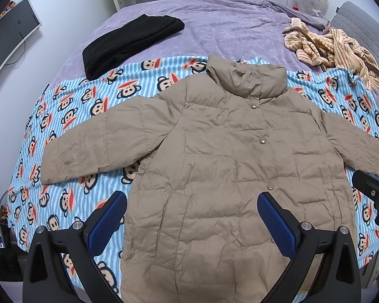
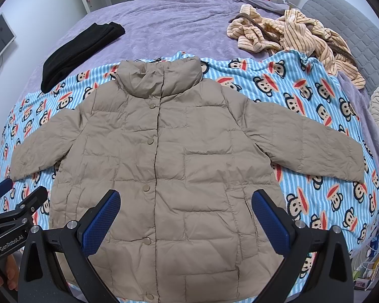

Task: Fold large clothes

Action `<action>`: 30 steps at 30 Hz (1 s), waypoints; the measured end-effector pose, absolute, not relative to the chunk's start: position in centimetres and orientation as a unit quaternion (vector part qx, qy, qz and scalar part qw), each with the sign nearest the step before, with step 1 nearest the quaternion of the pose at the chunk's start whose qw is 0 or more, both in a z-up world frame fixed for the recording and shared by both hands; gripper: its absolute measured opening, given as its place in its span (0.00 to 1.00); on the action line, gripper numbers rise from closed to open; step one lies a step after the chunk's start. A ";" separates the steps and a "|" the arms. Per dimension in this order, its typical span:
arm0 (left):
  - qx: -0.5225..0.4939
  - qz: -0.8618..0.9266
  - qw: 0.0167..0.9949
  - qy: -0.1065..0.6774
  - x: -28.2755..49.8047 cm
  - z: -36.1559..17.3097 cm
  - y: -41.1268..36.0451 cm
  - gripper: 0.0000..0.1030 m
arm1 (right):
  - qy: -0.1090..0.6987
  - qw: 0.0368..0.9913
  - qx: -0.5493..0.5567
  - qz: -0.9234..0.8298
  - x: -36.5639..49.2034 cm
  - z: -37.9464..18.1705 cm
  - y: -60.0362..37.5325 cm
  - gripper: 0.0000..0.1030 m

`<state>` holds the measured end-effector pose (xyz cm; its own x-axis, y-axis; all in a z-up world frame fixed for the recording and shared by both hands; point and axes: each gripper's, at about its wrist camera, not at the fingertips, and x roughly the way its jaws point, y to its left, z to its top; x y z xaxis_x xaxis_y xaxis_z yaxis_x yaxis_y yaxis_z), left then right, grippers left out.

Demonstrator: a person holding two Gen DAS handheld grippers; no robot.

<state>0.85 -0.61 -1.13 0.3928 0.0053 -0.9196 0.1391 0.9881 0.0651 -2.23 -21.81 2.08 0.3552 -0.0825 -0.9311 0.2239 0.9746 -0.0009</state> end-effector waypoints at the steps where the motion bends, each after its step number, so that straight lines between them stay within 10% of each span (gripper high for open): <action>1: 0.065 -0.040 0.832 0.550 0.8 -1.1 -0.6 1.00 | 0.560 0.821 0.063 -0.093 -2.2 2.0 -21.7 1.00; 30: 0.065 -0.041 0.831 0.551 1.1 -1.0 -0.5 1.00 | 0.561 0.820 0.063 -0.092 -2.0 2.0 -21.7 1.00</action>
